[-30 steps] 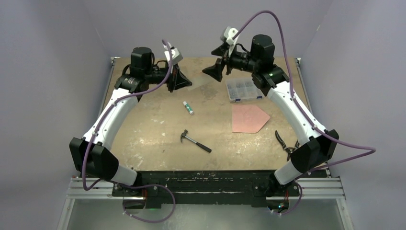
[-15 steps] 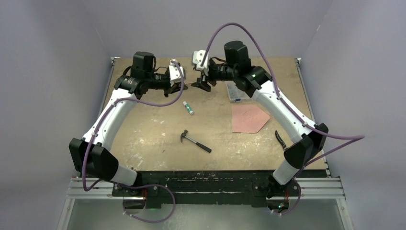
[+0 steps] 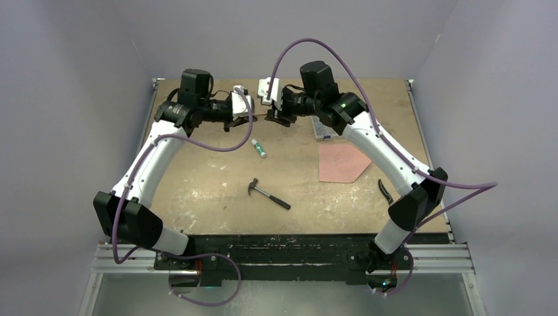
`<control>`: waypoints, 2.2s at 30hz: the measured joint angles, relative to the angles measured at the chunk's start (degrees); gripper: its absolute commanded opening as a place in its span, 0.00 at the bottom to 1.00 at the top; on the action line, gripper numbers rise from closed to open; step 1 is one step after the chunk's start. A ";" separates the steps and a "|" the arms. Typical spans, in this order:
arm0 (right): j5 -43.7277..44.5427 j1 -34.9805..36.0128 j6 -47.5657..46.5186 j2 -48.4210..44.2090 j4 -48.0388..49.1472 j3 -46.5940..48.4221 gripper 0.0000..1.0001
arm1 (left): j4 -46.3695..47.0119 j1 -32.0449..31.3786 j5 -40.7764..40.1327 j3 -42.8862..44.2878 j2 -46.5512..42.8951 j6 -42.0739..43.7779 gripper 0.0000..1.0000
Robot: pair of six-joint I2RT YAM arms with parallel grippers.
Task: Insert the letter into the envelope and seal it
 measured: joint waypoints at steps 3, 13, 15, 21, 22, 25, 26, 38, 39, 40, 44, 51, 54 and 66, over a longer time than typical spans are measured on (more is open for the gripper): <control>0.09 0.22 0.00 0.20 0.00 0.31 0.40 | -0.20 0.00 0.90 0.59 -0.07 0.46 0.00; 2.05 0.83 2.71 -0.20 1.62 0.24 0.00 | 3.72 1.68 3.80 -0.28 -1.84 -2.47 0.46; 2.75 0.85 3.87 -1.09 2.91 -0.28 0.00 | 10.75 2.25 3.58 -4.26 -4.48 -6.78 0.55; 8.81 0.85 12.33 -5.14 9.66 -2.19 0.00 | 42.88 4.46 -7.50 -19.58 -13.42 -30.69 0.77; 10.97 0.81 14.99 -5.57 11.26 -2.19 0.00 | 46.82 4.72 -10.40 -20.06 -13.53 -34.75 0.77; 19.02 0.17 24.22 -6.08 15.52 -2.16 0.00 | 53.62 5.11 -17.57 -19.63 -12.83 -45.07 0.77; 21.97 -0.44 28.00 -6.05 16.11 -2.16 0.00 | 54.45 5.16 -19.34 -18.97 -12.33 -48.33 0.76; 35.82 -23.89 69.07 -17.81 9.07 -35.21 0.00 | 45.66 4.90 -23.34 -14.71 -0.66 -73.66 0.64; 35.30 -26.10 71.01 -20.46 8.79 -39.58 0.00 | 44.52 4.63 -23.43 -15.39 0.20 -74.88 0.63; 34.86 -27.32 72.11 -22.18 8.63 -42.03 0.00 | 43.47 4.59 -23.45 -15.82 0.94 -75.63 0.63; 31.19 -32.39 76.15 -28.46 11.08 -51.01 0.00 | 38.73 2.14 -21.53 -15.65 6.25 -78.38 0.61; 21.94 -40.28 75.97 -26.32 19.74 -59.74 0.00 | 32.48 -2.91 -17.84 -15.32 15.67 -81.24 0.61; 19.98 -42.40 74.01 -21.99 23.39 -60.92 0.00 | 31.32 -5.53 -16.79 -13.68 19.28 -82.18 0.61; 14.14 -43.95 70.99 -12.39 37.07 -67.47 0.00 | 32.35 -14.21 -16.68 -5.81 30.10 -86.18 0.57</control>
